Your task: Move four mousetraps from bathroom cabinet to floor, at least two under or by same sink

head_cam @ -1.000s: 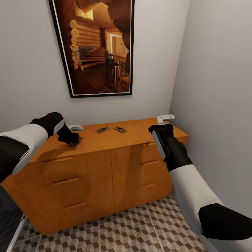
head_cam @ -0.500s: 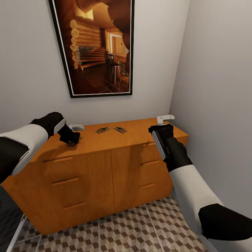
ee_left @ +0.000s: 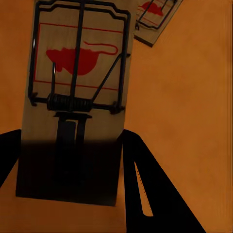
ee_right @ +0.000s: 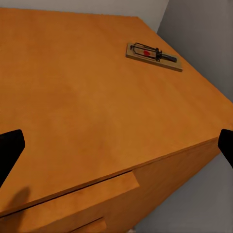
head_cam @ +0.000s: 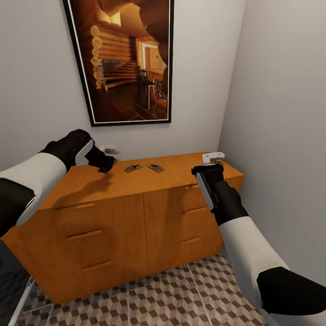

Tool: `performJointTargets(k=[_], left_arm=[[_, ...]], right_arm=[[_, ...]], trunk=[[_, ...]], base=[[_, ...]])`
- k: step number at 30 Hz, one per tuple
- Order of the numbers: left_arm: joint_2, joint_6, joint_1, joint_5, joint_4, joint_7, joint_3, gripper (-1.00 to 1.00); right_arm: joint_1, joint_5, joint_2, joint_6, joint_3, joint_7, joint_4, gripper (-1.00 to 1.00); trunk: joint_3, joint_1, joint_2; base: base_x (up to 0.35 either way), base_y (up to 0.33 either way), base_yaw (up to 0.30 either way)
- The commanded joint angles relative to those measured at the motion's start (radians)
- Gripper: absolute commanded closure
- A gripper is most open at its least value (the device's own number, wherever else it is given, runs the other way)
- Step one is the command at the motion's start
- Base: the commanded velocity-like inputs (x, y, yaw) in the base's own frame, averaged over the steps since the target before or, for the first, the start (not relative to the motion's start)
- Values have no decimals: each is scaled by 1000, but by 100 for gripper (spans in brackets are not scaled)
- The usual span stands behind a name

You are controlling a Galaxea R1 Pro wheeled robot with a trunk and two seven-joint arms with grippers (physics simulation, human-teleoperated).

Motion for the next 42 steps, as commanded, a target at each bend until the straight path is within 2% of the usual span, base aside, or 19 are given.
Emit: performJointTargets(k=[1,36,42], left_arm=[[1,2,-1,1,-5,-5,-8,100],[-3,14,-2,3,-18,-8,-6,100],[-3,14,-2,3,-18,-8,-5,100]], right_arm=[[-1,1,0,6,2,-3,0,-100],[0,1,-2,7,0,-2,0,-100],[16,2,-2,6,1,-2,-3,-100]], trunk=[[-1,0,-1],[-1,0,-1],[-1,0,-1]], base=[[0,0,0],[0,0,0],[0,0,0]])
